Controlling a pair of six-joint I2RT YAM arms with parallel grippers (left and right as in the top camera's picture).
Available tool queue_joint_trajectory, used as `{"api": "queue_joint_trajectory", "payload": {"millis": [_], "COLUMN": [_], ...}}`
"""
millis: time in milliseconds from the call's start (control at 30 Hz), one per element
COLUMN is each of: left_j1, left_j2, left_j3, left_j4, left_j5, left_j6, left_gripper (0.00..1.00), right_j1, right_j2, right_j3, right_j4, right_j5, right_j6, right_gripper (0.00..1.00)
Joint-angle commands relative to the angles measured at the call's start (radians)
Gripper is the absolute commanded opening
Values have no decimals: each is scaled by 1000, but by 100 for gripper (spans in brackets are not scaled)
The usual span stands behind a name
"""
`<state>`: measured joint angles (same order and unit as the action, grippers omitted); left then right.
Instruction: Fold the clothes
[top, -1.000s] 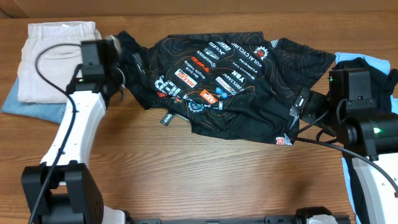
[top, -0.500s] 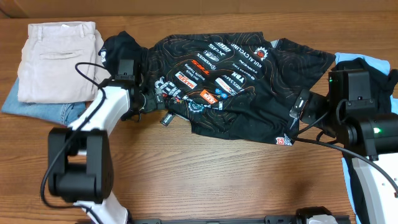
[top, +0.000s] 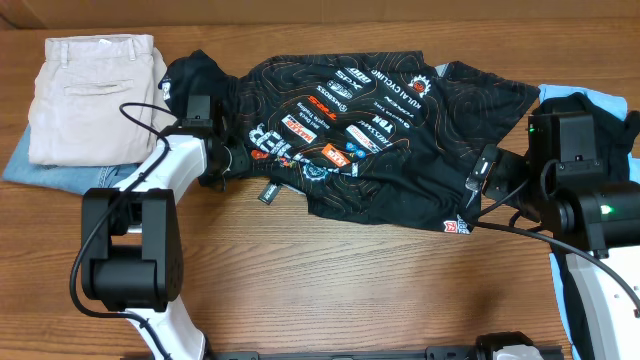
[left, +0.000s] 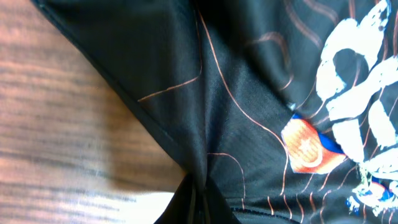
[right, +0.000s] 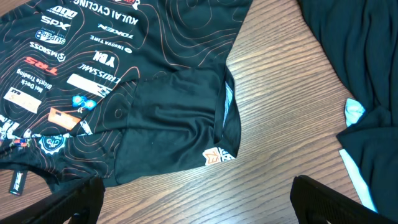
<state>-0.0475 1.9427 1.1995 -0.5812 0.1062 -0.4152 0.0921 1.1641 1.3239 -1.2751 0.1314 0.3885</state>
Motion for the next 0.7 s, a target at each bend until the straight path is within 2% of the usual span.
{"api": "queue_joint_trajectory", "payload": {"millis": [0,267,500,533,667], "left_j1": [45,187,298,312,352], "left_j2": [-31,-254,-327,-327,-325], "left_j3": [-5,85,219,229,232], "left_j4": [-64,-165,-163,-161,-188], "left_j5": [25,1,-132,-143,-139], "left_j6": [24,156,192,192,181], "left_gripper": [4,4,4,9,100], "right_j1": [-4,-4,-4,-4,-4], "right_j2": [-6,17,40,43,46], "right_j3": [20,19,19,19,19], "right_j4": [6,5,5,5,2], "right_j5": [11,10,10,10,10], "right_j6": [1,1,1,1,1], "right_gripper": [100,100,100,100,100]}}
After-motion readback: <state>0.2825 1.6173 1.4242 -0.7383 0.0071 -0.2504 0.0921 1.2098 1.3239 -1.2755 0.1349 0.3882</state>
